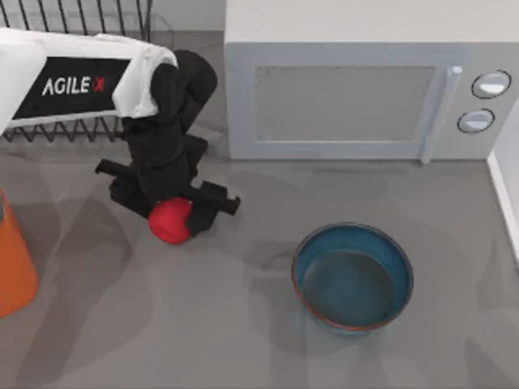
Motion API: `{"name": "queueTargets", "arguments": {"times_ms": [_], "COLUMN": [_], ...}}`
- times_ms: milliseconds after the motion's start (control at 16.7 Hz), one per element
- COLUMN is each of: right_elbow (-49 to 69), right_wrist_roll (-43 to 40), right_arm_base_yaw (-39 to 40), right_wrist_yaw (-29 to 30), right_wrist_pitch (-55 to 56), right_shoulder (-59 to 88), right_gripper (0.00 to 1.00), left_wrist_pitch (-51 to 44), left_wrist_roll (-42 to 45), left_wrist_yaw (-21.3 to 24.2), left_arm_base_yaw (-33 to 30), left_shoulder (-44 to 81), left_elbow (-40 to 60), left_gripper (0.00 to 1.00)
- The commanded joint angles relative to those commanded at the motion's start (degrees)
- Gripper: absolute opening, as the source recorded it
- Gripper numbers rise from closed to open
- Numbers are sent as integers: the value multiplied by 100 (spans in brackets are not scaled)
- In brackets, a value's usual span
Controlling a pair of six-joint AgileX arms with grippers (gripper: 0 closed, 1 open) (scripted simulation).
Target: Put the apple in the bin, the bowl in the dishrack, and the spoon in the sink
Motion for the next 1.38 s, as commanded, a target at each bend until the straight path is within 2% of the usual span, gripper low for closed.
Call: {"name": "queueTargets", "arguments": {"times_ms": [480,1020,1380], "right_elbow": [0,0,0], "right_wrist_roll": [0,0,0], "right_arm_base_yaw": [0,0,0], "right_wrist_yaw": [0,0,0], "right_wrist_pitch": [0,0,0], "right_shoulder": [0,0,0], "right_gripper": [100,100,100], "left_wrist_pitch": [-124,-1979,-2049], "left_wrist_roll": [-13,-42,-33], "left_wrist_yaw": [51,46,43], "left_arm_base_yaw": [-16,-17,-9], "left_shoulder": [-121,-639,-652], "left_elbow": [110,1418,1471], "left_gripper": [0,0,0]}}
